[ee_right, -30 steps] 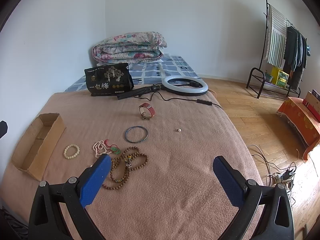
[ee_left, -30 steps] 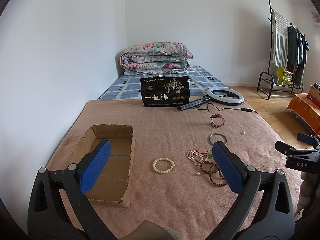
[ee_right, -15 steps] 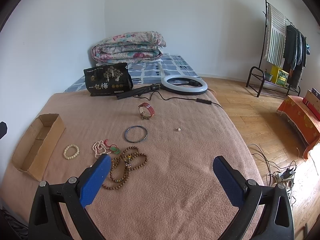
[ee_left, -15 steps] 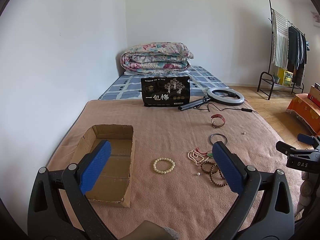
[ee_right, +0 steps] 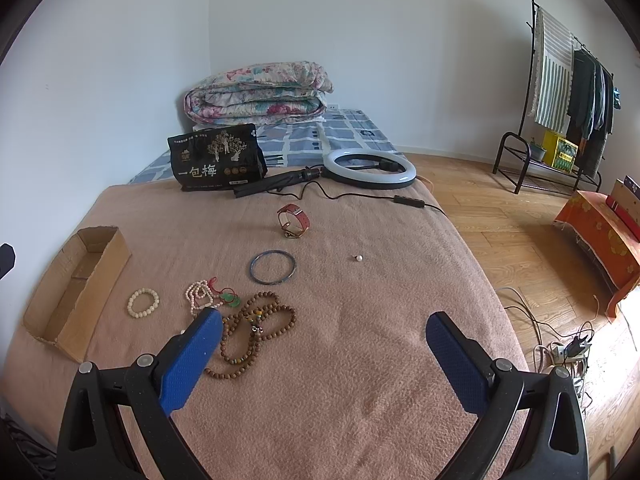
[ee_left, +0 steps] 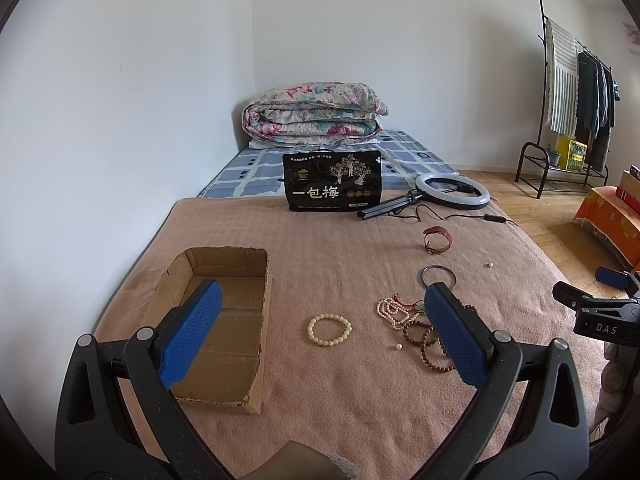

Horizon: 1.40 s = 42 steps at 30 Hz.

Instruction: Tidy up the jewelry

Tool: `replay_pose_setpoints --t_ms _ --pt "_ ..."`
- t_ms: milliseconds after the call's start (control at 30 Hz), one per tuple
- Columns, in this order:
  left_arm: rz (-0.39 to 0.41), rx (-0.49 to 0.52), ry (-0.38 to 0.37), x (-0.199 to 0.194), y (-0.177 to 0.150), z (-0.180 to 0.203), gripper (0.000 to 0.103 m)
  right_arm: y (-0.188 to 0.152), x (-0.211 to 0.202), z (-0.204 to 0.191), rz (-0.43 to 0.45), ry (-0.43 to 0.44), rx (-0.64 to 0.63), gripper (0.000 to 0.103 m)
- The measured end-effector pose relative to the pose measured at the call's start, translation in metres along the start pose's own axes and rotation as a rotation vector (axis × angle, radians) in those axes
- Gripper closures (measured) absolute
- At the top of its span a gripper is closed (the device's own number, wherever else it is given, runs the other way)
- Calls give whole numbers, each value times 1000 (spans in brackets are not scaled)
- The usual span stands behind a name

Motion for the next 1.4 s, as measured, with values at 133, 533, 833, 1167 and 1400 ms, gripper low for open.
replay_pose_setpoints --t_ms 133,533,833,1167,1400 --pt "-3 -1 4 -5 3 -1 0 0 1 0 -3 4 2 0" --pt "-62 26 13 15 -8 -16 0 -4 21 1 -65 60 36 0" --pt "-139 63 -13 31 -21 -11 0 -9 48 -4 -81 108 -13 0" --pt "-244 120 -101 72 -35 15 23 -13 86 -15 -230 168 -50 0" --pt "-361 136 -166 115 -48 34 45 -21 119 -12 -333 182 -43 9"
Point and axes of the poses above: each gripper's, at about its wrist camera, not at the fingertips, and x roughly the way its jaws point, z to its right, y to its top, the point moved 5 cm from there along x, roughly the way its jaws point, and after that the axes turned 7 degrees about y, right-handed, at the moved point
